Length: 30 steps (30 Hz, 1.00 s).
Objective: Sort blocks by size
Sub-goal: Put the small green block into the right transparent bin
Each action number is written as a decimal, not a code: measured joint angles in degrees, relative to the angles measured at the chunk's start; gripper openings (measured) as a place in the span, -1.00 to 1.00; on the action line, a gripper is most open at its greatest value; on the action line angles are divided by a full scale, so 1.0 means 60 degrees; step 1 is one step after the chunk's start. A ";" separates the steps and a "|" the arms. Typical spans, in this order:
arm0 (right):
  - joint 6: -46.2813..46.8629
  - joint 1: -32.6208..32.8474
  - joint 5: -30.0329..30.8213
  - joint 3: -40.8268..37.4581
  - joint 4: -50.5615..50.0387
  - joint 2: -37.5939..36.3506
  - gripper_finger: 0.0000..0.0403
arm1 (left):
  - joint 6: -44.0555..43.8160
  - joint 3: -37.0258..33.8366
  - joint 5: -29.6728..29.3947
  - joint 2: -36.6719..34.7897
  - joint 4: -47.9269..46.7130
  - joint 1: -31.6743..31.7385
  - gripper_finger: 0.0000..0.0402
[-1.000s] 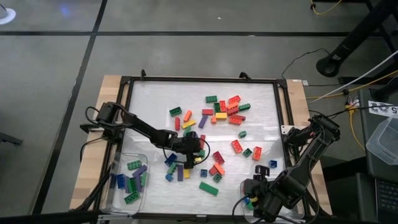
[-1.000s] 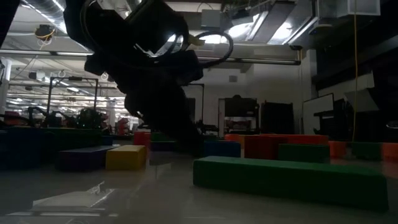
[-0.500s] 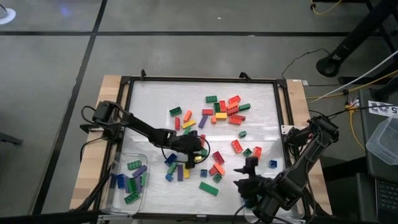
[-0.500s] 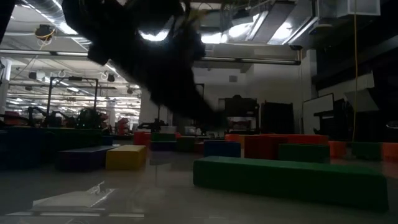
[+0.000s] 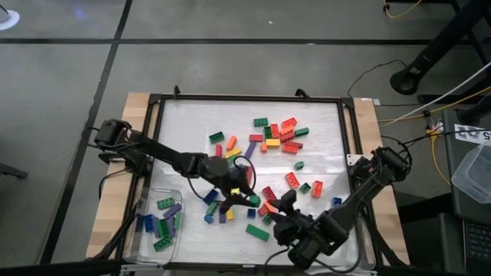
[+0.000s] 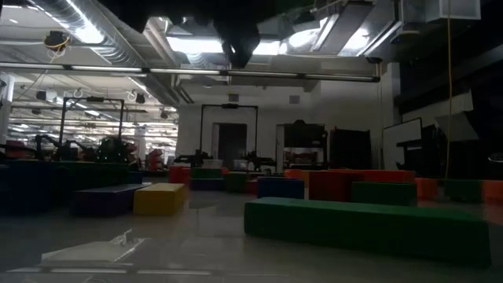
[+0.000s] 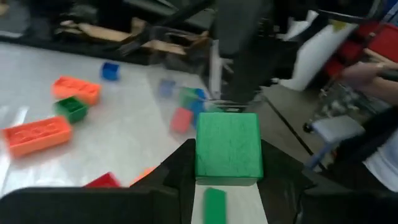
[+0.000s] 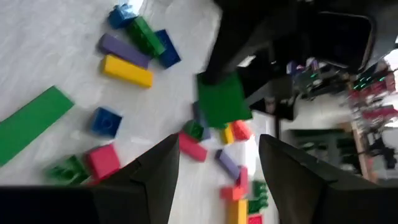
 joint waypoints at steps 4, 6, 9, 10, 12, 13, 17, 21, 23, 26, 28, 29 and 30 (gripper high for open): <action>-0.0830 -0.0275 -0.0053 0.0000 0.0783 0.0000 0.10 | 0.0343 -0.0004 0.0044 -0.0039 0.0413 -0.0306 -0.41; -0.1268 -0.0347 -0.0115 0.0000 0.1152 0.0000 0.10 | 0.0485 -0.0004 0.0044 -0.0051 0.0612 -0.0437 -0.42; -0.1949 -0.0460 -0.0491 0.0000 0.1735 0.0000 0.10 | 0.0636 -0.0004 0.0041 -0.0051 0.0674 -0.0563 -0.41; -0.2108 -0.0472 -0.0694 0.0000 0.1956 0.0000 0.10 | 0.0639 -0.0004 0.0042 -0.0051 0.0770 -0.0611 -0.40; -0.2426 -0.0551 -0.0912 0.0000 0.2310 0.0000 0.10 | 0.0665 0.0000 0.0040 -0.0051 0.0896 -0.0664 -0.40; -0.2522 -0.0572 -0.0967 0.0000 0.2470 0.0004 0.10 | 0.0667 0.0000 0.0044 -0.0051 0.0957 -0.0689 -0.39; -0.3020 -0.0596 -0.1221 0.0000 0.2970 0.0000 0.09 | 0.0669 0.0000 0.0051 -0.0051 0.1305 -0.0785 -0.39; -0.3486 -0.0596 -0.1416 0.0000 0.3418 0.0004 0.09 | 0.0674 0.0000 0.0046 -0.0051 0.1289 -0.0825 -0.39; -0.3639 -0.0649 -0.1554 0.0000 0.3610 0.0004 0.09 | 0.0731 0.0000 0.0044 -0.0051 0.1281 -0.0825 -0.38; -0.3762 -0.0727 -0.1922 0.0000 0.3793 0.0004 0.09 | 0.1026 0.0000 0.0048 -0.0051 0.1273 -0.0842 -0.38; -0.3762 -0.0814 -0.2249 0.0004 0.3870 0.0001 0.09 | 0.1167 0.0000 0.0051 -0.0051 0.1250 -0.0851 -0.38; -0.3756 -0.0874 -0.2417 0.0004 0.3897 0.0003 0.08 | 0.1194 0.0000 0.0061 -0.0051 0.1233 -0.0851 -0.38; -0.3755 -0.0904 -0.2570 0.0004 0.3932 0.0004 0.06 | 0.1237 0.0000 0.0065 -0.0051 0.1218 -0.0851 -0.38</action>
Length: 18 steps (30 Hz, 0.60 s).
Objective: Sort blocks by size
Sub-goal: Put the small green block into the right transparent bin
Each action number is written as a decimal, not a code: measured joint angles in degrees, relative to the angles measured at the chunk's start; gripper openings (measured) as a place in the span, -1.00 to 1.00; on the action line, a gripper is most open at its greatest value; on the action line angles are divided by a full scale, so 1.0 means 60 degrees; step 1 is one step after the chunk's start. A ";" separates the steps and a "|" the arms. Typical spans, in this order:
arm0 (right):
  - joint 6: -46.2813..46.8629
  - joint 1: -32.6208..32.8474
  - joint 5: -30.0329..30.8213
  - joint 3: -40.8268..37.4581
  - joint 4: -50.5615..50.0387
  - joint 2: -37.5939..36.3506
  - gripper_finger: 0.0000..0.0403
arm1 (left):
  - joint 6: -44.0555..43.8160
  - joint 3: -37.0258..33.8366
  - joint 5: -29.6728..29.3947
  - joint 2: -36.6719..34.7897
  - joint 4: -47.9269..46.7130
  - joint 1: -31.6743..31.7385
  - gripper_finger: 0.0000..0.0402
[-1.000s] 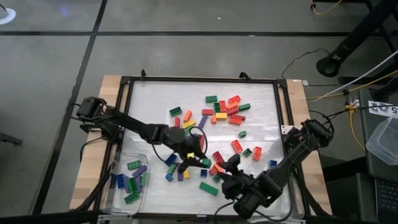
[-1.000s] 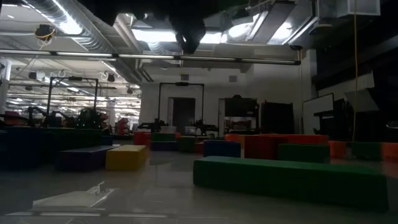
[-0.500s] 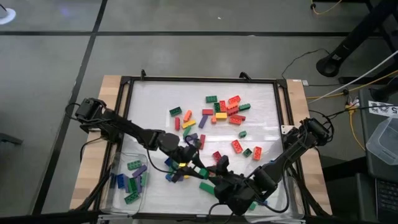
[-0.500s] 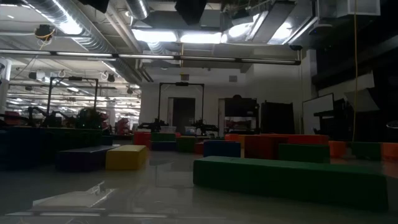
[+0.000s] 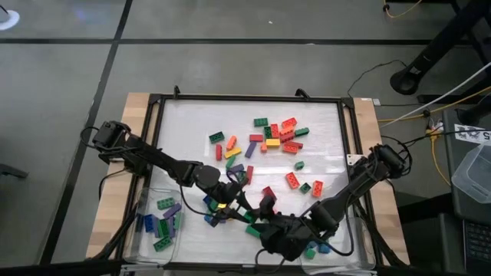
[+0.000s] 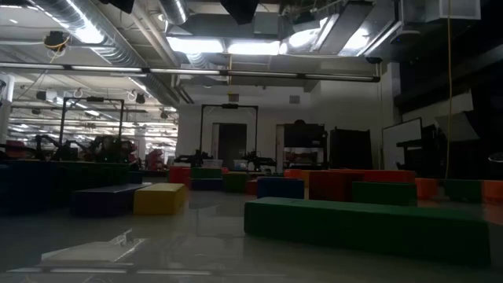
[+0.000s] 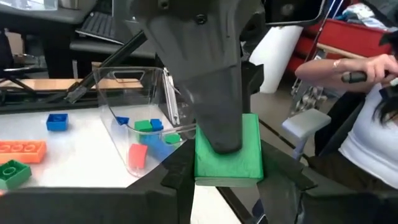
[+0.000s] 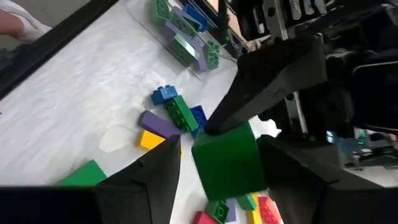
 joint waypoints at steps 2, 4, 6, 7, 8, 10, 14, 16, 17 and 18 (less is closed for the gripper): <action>-0.0004 -0.0079 -0.0174 0.0000 0.0058 0.0000 -0.01 | 0.0181 0.0000 -0.0007 0.0000 0.0004 0.0000 -0.38; -0.0013 -0.0133 -0.0314 0.0002 0.0060 0.0000 -0.13 | 0.0177 0.0000 -0.0036 0.0000 0.0003 -0.0027 -0.38; -0.0157 -0.0130 -0.0300 0.0004 0.0039 0.0000 -0.26 | 0.0153 -0.0004 -0.0020 0.0004 -0.0022 -0.0058 -0.38; -0.0215 -0.0127 -0.0325 0.0004 0.0052 0.0000 -0.29 | 0.0146 -0.0002 -0.0031 0.0004 -0.0067 -0.0062 -0.37; -0.0203 -0.0113 -0.0333 0.0004 0.0042 0.0000 -0.29 | 0.0146 0.0000 -0.0055 0.0004 -0.0100 -0.0062 -0.35; -0.0025 -0.0115 -0.0407 0.0004 -0.0003 -0.0002 -0.30 | 0.0106 0.0000 -0.0098 0.0004 -0.0169 -0.0062 -0.28; 0.1095 -0.0093 -0.0947 0.0111 -0.0556 -0.0007 -0.34 | 0.0170 0.0004 -0.0262 0.0004 -0.0426 -0.0072 -0.08; 0.2116 -0.0093 -0.1435 0.0358 -0.1392 -0.0007 -0.32 | 0.0203 0.0004 -0.0269 0.0004 -0.0653 -0.0056 0.01; 0.2661 -0.0090 -0.1692 0.0467 -0.1797 -0.0018 -0.30 | 0.0212 0.0004 -0.0274 0.0004 -0.0761 -0.0055 0.04; 0.3199 -0.0089 -0.1982 0.0557 -0.2202 -0.0028 -0.29 | 0.0208 0.0004 -0.0276 0.0004 -0.0952 -0.0051 0.07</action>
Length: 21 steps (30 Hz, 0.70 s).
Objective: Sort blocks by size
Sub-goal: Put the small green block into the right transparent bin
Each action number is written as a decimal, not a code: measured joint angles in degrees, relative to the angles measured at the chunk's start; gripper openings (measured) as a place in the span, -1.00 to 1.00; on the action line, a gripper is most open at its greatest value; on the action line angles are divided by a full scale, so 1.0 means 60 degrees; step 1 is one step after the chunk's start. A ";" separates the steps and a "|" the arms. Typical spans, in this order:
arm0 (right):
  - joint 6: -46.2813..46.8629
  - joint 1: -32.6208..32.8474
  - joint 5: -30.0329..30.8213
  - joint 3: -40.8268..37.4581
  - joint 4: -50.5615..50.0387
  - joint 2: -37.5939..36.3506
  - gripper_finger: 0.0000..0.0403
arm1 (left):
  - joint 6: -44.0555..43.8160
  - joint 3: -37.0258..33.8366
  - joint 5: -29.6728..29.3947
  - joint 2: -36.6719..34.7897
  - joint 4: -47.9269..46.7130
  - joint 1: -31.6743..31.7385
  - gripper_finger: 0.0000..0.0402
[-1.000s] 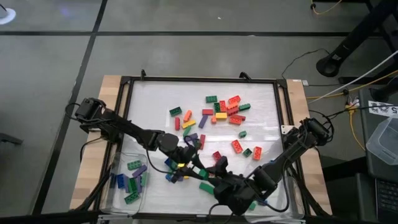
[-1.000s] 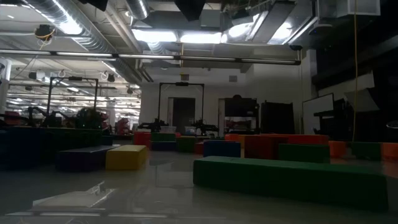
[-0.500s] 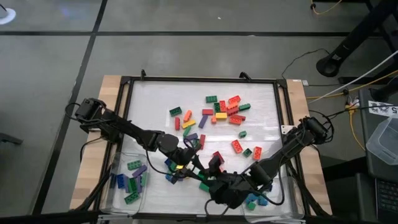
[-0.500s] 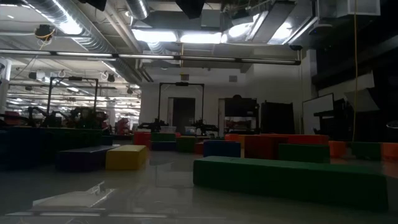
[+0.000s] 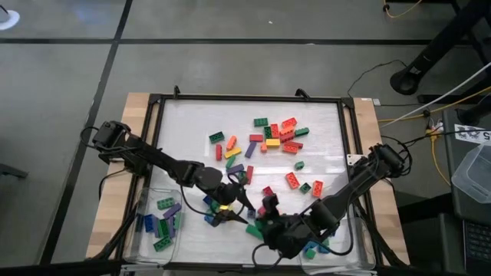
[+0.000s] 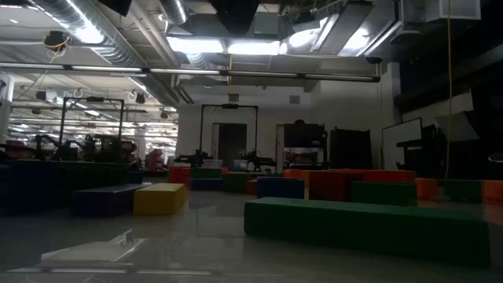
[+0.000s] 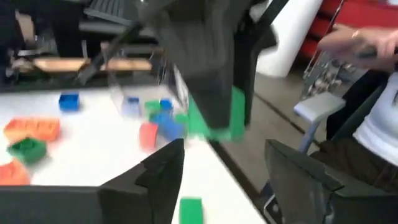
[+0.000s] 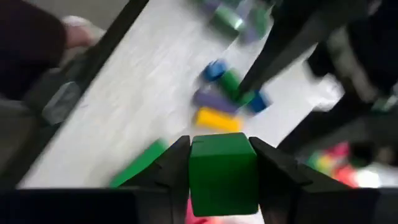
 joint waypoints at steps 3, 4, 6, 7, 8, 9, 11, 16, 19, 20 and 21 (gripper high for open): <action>0.1576 0.0086 -0.1054 0.0225 -0.1212 -0.0005 -0.30 | 0.0000 0.0000 0.0000 0.0000 -0.0808 0.0007 0.10; 0.2055 0.0121 -0.1343 0.0311 -0.1631 -0.0005 -0.32 | -0.0006 0.0000 0.0000 0.0000 -0.1123 0.0007 0.11; 0.3054 0.0311 -0.1836 0.0471 -0.2466 -0.0008 -0.34 | -0.0030 0.0000 0.0000 0.0000 -0.1738 0.0007 0.11; 0.3643 0.0432 -0.2041 0.0499 -0.2869 -0.0012 -0.34 | -0.0079 0.0000 0.0000 0.0000 -0.2045 0.0005 0.11; 0.4273 0.0570 -0.2199 0.0497 -0.3254 -0.0012 -0.34 | -0.0141 0.0000 0.0000 0.0000 -0.2347 -0.0002 0.11; 0.4891 0.0712 -0.2296 0.0496 -0.3624 -0.0012 -0.33 | -0.0264 0.0000 0.0000 0.0000 -0.2601 -0.0004 0.11; 0.6082 0.1058 -0.2313 0.0437 -0.4224 -0.0010 -0.31 | -0.0558 0.0000 -0.0012 0.0000 -0.3005 0.0000 0.11; 0.8174 0.1903 -0.2338 -0.0164 -0.4381 0.0003 -0.30 | -0.1109 0.0000 -0.0158 0.0000 -0.3855 0.0000 0.11; 0.8754 0.2294 -0.2398 -0.0499 -0.4299 -0.0005 -0.28 | -0.1288 0.0000 -0.0222 0.0000 -0.4356 0.0000 0.11; 0.8875 0.2402 -0.2426 -0.0605 -0.4306 -0.0005 -0.27 | -0.1413 0.0000 -0.0223 0.0000 -0.4534 0.0000 0.11; 0.9022 0.2492 -0.2497 -0.0691 -0.4298 -0.0005 -0.26 | -0.1551 0.0000 -0.0225 0.0000 -0.4684 0.0005 0.11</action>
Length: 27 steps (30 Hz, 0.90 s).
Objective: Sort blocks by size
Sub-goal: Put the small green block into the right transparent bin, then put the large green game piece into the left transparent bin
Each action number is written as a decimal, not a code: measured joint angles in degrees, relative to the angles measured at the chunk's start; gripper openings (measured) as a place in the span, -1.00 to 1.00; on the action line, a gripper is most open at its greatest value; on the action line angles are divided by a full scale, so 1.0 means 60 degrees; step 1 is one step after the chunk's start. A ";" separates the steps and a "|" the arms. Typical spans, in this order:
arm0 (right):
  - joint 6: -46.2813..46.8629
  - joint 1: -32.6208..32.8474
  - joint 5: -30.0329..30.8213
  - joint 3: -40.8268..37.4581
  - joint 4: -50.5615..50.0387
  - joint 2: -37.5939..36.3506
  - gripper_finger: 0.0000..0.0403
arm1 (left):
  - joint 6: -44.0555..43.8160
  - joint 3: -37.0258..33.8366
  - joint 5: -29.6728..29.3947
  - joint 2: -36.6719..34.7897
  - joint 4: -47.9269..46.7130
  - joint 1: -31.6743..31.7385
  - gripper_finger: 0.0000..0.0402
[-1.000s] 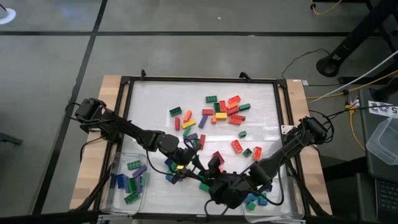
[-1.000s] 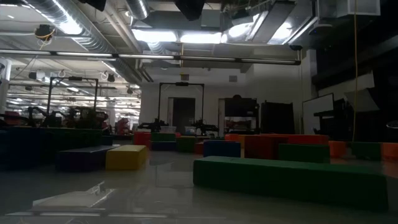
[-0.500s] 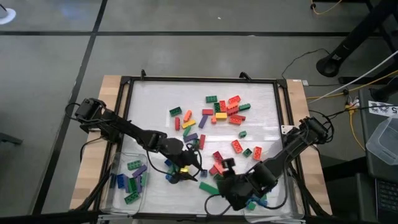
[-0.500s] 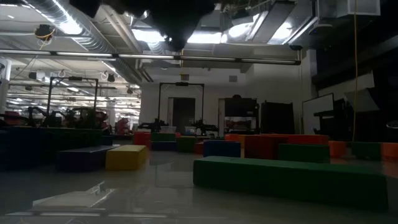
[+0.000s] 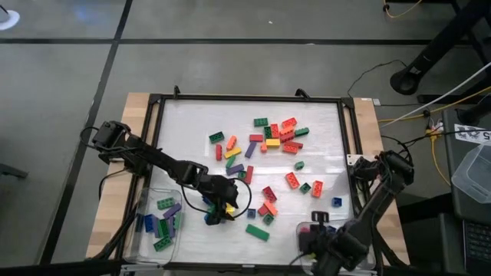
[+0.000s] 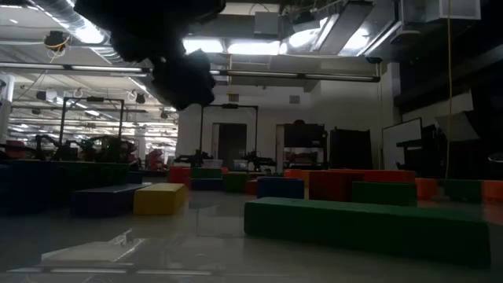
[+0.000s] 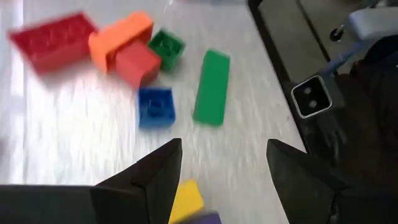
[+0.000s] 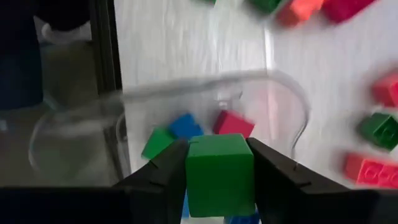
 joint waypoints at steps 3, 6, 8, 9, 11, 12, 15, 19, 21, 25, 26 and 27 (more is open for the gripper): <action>0.0428 0.0154 -0.0084 -0.0256 0.0002 0.0001 -0.20 | -0.0450 0.0011 -0.0019 0.0000 -0.0529 0.0003 0.11; 0.0771 0.0128 -0.0098 -0.0444 -0.0007 0.0004 -0.14 | -0.0833 0.0285 -0.0252 0.0000 -0.1354 0.0000 0.11; 0.0899 0.0104 -0.0276 -0.0539 -0.0025 0.0004 -0.10 | -0.0966 0.0632 -0.0649 0.0000 -0.2247 0.0003 0.11; 0.0904 0.0052 -0.0354 -0.0560 -0.0020 0.0004 -0.08 | -0.0983 0.0834 -0.0869 0.0000 -0.2799 0.0003 0.11; 0.0921 0.0040 -0.0558 -0.0592 -0.0003 0.0004 -0.05 | -0.1047 0.1287 -0.1240 0.0000 -0.3960 0.0003 0.11; 0.0918 0.0040 -0.0576 -0.0603 -0.0029 0.0012 -0.03 | -0.1213 0.1496 -0.1395 0.0000 -0.4523 0.0003 0.11; 0.0839 0.0051 -0.0572 -0.0611 0.0033 0.0018 0.01 | -0.2151 0.1917 -0.1793 0.0000 -0.6162 0.0003 0.11; 0.0816 0.0058 -0.0574 -0.0610 0.0027 0.0018 0.01 | -0.4101 0.2054 -0.2440 0.0000 -0.7616 0.0000 0.11; 0.0816 0.0058 -0.0571 -0.0609 0.0026 0.0018 0.01 | -0.4853 0.1967 -0.2812 0.0000 -0.8071 0.0003 0.11; 0.0806 0.0058 -0.0460 -0.0609 0.0026 0.0018 0.01 | -0.6086 0.1574 -0.3148 0.0007 -0.8048 0.0003 0.11; 0.0779 0.0058 -0.0442 -0.0609 0.0026 0.0018 0.01 | -0.6322 0.1517 -0.3135 0.0007 -0.8020 0.0003 0.11; 0.0765 0.0058 -0.0394 -0.0610 0.0026 0.0018 0.02 | -0.6519 0.1489 -0.3102 0.0007 -0.7970 0.0003 0.11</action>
